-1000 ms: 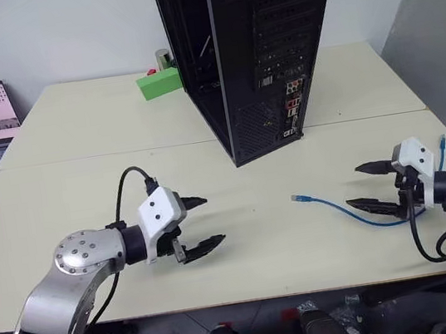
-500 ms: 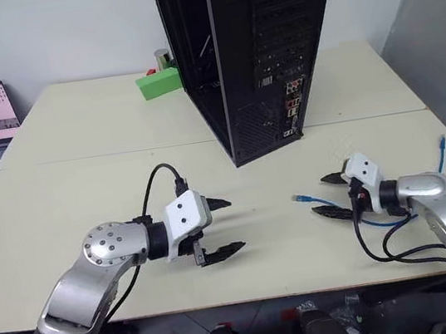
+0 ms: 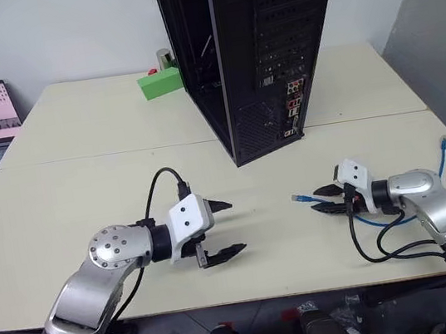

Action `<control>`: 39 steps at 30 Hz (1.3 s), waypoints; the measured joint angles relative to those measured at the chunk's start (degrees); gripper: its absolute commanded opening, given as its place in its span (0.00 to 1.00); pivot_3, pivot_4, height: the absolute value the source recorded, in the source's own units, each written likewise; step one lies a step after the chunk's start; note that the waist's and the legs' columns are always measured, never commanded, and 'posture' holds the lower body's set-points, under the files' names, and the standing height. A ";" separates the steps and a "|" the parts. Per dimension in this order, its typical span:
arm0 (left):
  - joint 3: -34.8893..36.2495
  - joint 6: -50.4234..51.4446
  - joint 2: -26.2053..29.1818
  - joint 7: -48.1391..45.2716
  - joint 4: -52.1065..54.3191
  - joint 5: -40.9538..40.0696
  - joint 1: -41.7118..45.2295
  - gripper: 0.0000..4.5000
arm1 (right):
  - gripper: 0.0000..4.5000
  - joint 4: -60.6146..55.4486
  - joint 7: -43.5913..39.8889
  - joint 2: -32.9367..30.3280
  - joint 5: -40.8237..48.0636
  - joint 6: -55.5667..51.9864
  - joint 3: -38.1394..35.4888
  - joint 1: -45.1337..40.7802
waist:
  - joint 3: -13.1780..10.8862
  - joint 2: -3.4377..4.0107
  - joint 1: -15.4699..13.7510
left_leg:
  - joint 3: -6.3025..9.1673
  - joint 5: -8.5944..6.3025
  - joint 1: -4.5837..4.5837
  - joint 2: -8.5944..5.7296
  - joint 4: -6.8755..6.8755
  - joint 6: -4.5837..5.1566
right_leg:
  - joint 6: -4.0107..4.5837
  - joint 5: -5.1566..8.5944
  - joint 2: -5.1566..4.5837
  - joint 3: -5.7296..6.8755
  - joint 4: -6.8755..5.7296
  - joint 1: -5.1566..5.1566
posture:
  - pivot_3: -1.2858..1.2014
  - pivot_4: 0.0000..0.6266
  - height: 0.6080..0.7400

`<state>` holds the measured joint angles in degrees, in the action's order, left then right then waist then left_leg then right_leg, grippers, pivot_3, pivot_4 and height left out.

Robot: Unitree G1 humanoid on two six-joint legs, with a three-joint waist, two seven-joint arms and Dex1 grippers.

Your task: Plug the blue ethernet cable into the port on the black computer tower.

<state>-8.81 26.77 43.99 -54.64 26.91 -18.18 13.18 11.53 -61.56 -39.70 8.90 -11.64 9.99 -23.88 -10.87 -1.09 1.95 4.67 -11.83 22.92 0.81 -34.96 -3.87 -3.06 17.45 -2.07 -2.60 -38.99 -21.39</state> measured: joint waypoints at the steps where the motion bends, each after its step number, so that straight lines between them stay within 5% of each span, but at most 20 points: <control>1: 0.00 0.00 -0.13 -0.01 -0.31 0.02 0.08 1.00 | 0.19 0.04 -0.16 0.00 -0.06 0.12 0.14 -0.07 | 0.00 0.00 0.00 | 0.00 0.00 0.00 0.00 0.00 0.00 | 0.00 0.00 0.00 0.00 0.00 0.00 | 0.52 0.24 1.00; 4: -0.28 -0.02 -0.60 -0.03 -1.29 0.38 0.79 1.00 | 0.01 0.13 -0.72 0.00 -0.93 1.01 0.31 -0.29 | 0.00 0.00 -0.02 | 0.01 0.00 0.00 -0.01 -0.01 0.00 | 0.00 0.00 0.00 0.01 0.00 0.01 | 0.52 0.24 1.00; 28: -9.04 -4.99 -9.60 0.05 -17.13 9.61 10.50 1.00 | 0.01 -20.05 -0.92 5.69 0.20 -10.83 5.98 -1.63 | 0.00 0.00 -0.02 | 0.08 0.00 0.04 -0.02 -0.02 0.00 | 0.00 0.00 0.01 0.06 -0.02 -0.02 | 0.52 0.24 1.00; 39: -9.06 -5.93 -11.23 -0.82 -18.43 9.97 11.17 0.53 | 0.00 -20.35 -0.92 6.30 0.20 -11.40 7.06 -1.97 | 0.00 0.00 -0.04 | 0.08 0.00 0.04 -0.02 -0.03 -0.01 | 0.00 0.00 0.01 0.06 -0.02 -0.02 | 0.52 0.24 1.00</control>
<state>-17.87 20.84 32.76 -55.46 8.48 -8.22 24.35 -8.82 -62.48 -33.40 9.10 -23.04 17.04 -25.85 -10.87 -1.09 1.91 4.74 -11.83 22.96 0.79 -34.99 -3.88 -3.07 17.45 -2.06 -2.53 -39.01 -21.40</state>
